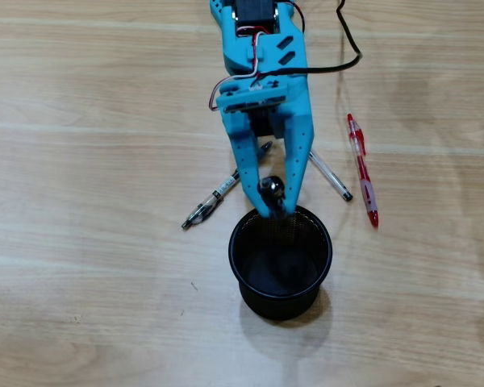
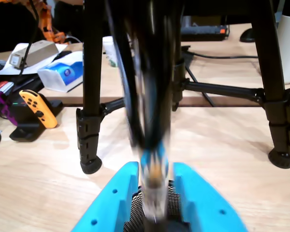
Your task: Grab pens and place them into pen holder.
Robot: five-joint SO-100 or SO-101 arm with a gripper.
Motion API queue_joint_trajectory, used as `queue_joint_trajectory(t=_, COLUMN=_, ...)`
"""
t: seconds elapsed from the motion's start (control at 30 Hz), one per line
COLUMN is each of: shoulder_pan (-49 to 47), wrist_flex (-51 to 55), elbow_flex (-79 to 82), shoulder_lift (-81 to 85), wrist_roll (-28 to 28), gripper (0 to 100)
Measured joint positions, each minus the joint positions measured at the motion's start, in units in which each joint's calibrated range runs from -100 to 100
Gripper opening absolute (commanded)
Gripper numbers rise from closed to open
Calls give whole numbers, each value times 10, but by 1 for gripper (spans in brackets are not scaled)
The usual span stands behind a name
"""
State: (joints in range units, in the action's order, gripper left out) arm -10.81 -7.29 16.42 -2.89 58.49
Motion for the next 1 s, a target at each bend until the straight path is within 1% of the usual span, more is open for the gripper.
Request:
queue_joint_trajectory(t=0.57, shoulder_pan=0, wrist_flex=-2, elbow_flex=2, shoulder_lift=1, wrist_roll=0, gripper=14)
queue_joint_trajectory(t=0.6, shoulder_pan=0, wrist_flex=-2, elbow_flex=4, shoulder_lift=3, wrist_roll=0, gripper=13)
queue_joint_trajectory(t=0.67, shoulder_pan=-3, wrist_flex=-1, elbow_flex=5, shoulder_lift=12, wrist_roll=0, gripper=8)
queue_joint_trajectory(t=0.73, shoulder_pan=-9, wrist_flex=23, elbow_flex=5, shoulder_lift=28, wrist_roll=0, gripper=1)
queue_joint_trajectory(t=0.8, shoulder_pan=-12, wrist_flex=64, elbow_flex=5, shoulder_lift=48, wrist_roll=-1, gripper=3)
queue_joint_trajectory(t=1.0, shoulder_pan=-8, wrist_flex=229, elbow_flex=5, shoulder_lift=120, wrist_roll=-18, gripper=2)
